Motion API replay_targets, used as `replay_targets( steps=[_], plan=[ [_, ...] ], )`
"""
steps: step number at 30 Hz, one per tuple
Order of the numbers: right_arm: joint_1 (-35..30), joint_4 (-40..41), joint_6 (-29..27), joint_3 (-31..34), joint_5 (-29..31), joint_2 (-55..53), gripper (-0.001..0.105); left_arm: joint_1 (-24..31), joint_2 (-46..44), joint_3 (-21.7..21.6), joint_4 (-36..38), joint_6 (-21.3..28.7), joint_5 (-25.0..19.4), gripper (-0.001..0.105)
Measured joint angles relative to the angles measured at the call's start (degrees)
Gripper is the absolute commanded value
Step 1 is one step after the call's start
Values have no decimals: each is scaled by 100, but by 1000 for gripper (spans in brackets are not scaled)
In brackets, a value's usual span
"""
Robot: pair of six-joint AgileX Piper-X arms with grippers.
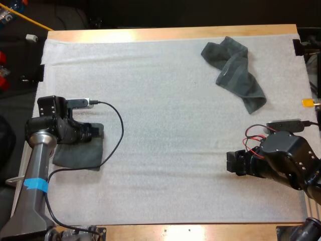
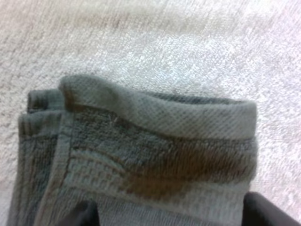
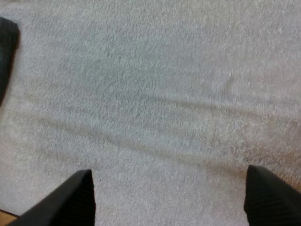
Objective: Pick towel from pile, fold and stack
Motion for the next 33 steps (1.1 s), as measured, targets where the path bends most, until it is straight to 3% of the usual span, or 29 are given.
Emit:
replay_targets(
  steps=[18, 24, 30, 33],
  plan=[
    [0, 0, 0, 0, 0, 0, 64, 0, 1500, 0, -890, -170, 193, 59],
    [0, -6, 0, 0, 0, 0, 64, 0, 1307, -18, -697, -174, 179, 59],
    [0, -175, 0, 0, 0, 0, 64, 0, 611, 7, 107, -123, -425, 59],
    [0, -216, 0, 0, 0, 0, 64, 0, 309, 249, 268, -122, -577, 59]
  ],
)
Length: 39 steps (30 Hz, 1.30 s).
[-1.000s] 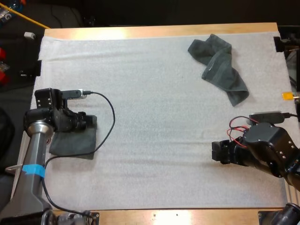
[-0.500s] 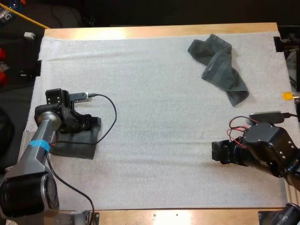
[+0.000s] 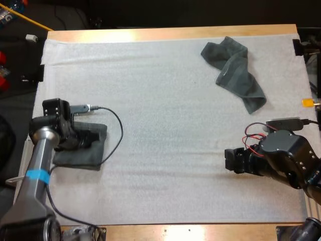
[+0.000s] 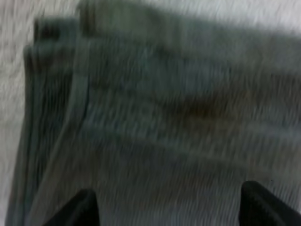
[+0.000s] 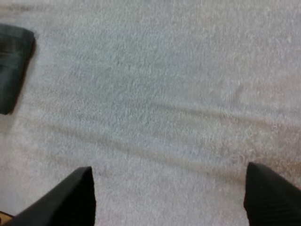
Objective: Pick towel from pile, fold and stack
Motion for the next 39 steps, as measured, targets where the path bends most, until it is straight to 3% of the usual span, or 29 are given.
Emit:
replay_targets(
  steps=[7, 12, 19, 23, 27, 39],
  plan=[
    [0, 2, 0, 0, -140, 0, 64, 0, -129, 783, -177, 0, -41, 59],
    [0, 2, 0, 0, -145, 0, 64, 0, -3, 857, -281, 0, 109, 59],
    [0, 2, -7, 0, -153, 0, 64, 0, -154, 512, -54, 0, 388, 59],
    [0, -3, -22, 0, -153, 0, 64, 0, -675, 160, 95, -71, 520, 59],
    [0, -74, -22, 0, -153, 0, 64, 0, -1229, -65, 96, -97, 931, 59],
    [-92, -904, -403, 0, -144, 84, 64, 0, -2459, -81, 123, -370, 1878, 59]
  ],
)
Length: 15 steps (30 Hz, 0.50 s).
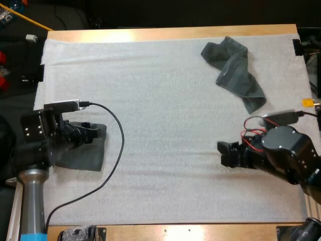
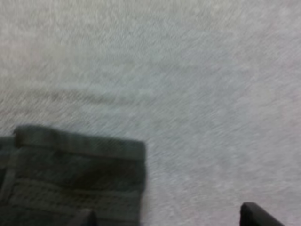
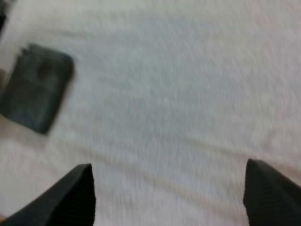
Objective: Pick towel from pile, fold and stack
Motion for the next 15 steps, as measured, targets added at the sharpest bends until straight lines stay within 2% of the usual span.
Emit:
replay_targets(
  steps=[6, 9, 15],
  plan=[
    [-709, -400, -101, 2, -211, 405, 64, 0, -417, 0, 5, -13, 544, 59],
    [-1123, -520, -331, 5, -447, 531, 64, 0, -589, 0, 97, -12, 639, 59],
    [-2047, -545, -685, 5, -483, 554, 64, 0, -728, -5, 265, 4, 642, 59]
  ],
)
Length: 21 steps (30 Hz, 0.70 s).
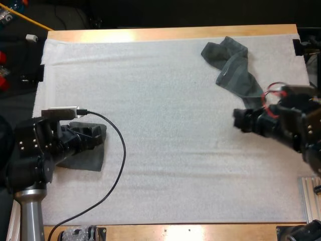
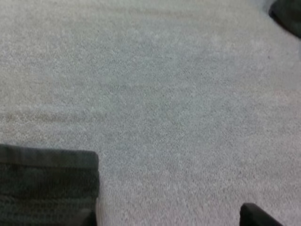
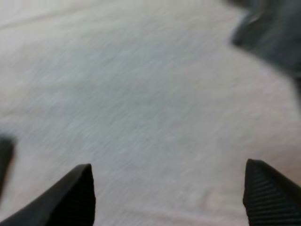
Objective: Pick towel from pile, fold and stack
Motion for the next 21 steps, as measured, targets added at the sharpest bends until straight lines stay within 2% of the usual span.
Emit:
replay_targets(
  steps=[4, 10, 14, 21],
  plan=[
    [-665, 162, -252, 0, -16, 0, 64, -88, 0, -42, 45, 0, 0, 59],
    [-1601, 696, -810, 0, -14, -65, 64, -592, 0, -192, 79, 148, 6, 59],
    [-2145, 931, -1101, 0, 162, -303, 64, -620, -12, -288, 78, 156, 6, 59],
    [-2380, 1035, -1244, 0, 474, -881, 64, -620, -536, -301, 160, 365, -25, 59]
  ],
)
